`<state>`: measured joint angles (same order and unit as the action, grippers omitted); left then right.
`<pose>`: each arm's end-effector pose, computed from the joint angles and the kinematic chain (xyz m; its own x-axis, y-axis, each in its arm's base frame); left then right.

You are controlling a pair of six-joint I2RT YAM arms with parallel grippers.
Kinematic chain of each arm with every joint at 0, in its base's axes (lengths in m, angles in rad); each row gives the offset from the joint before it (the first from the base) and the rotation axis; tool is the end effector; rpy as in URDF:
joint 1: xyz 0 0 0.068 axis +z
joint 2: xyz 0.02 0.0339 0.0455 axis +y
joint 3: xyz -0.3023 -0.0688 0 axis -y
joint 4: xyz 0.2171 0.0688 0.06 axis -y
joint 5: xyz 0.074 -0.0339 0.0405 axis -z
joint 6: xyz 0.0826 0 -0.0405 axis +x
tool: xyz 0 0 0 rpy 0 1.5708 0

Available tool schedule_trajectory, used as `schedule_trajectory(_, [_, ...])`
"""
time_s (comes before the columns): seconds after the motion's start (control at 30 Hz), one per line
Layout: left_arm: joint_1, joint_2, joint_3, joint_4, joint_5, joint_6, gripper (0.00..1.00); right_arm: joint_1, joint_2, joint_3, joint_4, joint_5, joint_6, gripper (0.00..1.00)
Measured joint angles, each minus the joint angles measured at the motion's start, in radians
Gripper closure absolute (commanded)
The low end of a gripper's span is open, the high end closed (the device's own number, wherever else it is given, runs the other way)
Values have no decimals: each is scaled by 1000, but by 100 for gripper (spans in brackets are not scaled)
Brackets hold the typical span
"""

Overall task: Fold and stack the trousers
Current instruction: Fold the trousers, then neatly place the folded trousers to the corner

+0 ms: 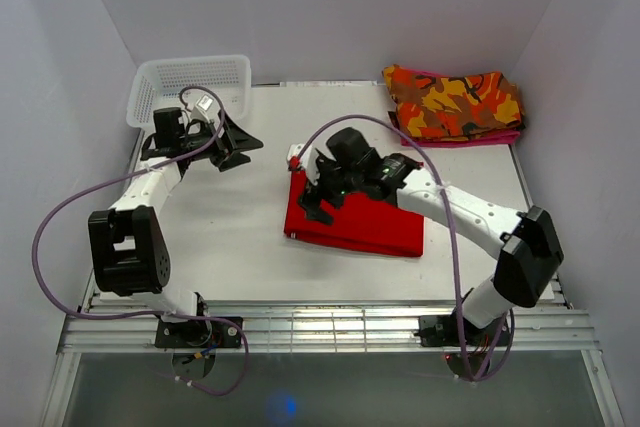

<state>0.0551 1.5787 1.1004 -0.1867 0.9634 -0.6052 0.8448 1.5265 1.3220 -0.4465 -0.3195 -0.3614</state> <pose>0.3413 -0.0491 0.2944 -0.8559 -0.3724 -0.3589 0.1542 0.4786 -0.8644 0.2147 0.2809 0.3378 -0.0666 -0.5807 -0.8114 -0.9615 0.2546 -0.1032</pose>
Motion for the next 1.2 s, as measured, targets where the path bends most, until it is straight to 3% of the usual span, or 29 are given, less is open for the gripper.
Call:
schedule_trajectory(0.27, [99, -105, -122, -107, -61, 46, 2, 180, 251, 34, -1, 204, -50, 6])
schedule_trajectory(0.47, [156, -182, -172, -128, -84, 60, 2, 275, 341, 33, 30, 322, -39, 11])
schedule_trajectory(0.77, [172, -217, -213, -127, -106, 63, 2, 261, 436, 4, 142, 520, -36, 48])
schedule_trajectory(0.87, [172, -217, -221, -128, -118, 68, 2, 263, 444, -9, 196, 561, -44, 73])
schedule_trajectory(0.9, [172, -216, -222, -129, -125, 68, 2, 263, 444, -18, 217, 568, -48, 92])
schedule_trajectory(1.03, [172, -203, -222, -151, -169, 74, 2, 256, 427, -50, 270, 565, -35, 92])
schedule_trajectory(1.2, [160, -174, -232, -176, -174, 61, 2, 205, 363, -99, 286, 410, -15, 92])
